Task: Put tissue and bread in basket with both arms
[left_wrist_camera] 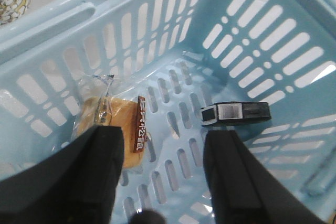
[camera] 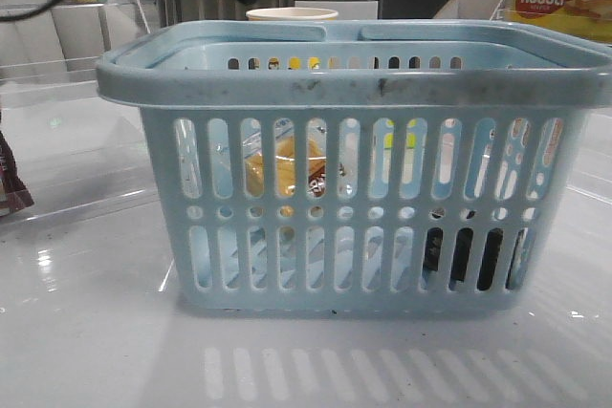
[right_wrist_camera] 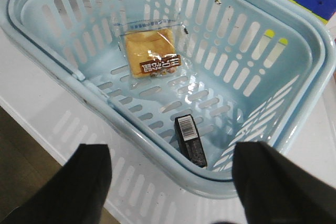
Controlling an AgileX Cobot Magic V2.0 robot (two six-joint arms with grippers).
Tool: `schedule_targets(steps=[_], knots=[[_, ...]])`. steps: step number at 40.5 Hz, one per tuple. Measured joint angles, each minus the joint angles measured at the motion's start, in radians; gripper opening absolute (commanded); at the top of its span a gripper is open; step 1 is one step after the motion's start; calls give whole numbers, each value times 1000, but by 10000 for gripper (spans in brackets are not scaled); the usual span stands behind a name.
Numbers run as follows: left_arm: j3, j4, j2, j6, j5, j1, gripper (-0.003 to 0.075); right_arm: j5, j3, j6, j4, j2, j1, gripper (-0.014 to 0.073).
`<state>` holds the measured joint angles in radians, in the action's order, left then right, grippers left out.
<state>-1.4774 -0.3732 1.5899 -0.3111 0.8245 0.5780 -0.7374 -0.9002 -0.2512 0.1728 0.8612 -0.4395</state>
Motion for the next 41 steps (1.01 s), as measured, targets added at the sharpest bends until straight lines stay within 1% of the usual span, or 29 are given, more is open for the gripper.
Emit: schedule_targets(steps=[4,9,21,28,35,41], knots=[[10,0,-89,0,29,0,425,0,0,0,0,0,0,581],[78,0,-231,-10,41,0,425,0,0,0,0,0,0,581],[382,6,-619,-69,30,0,425,0,0,0,0,0,0,581],[522,34,-796,-79,18,0,425,0,0,0,0,0,0,581],[618,66,-918,-79,14,0,425,0,0,0,0,0,0,581],[658,90,-947,-80,11,0,425,0,0,0,0,0,0,581]])
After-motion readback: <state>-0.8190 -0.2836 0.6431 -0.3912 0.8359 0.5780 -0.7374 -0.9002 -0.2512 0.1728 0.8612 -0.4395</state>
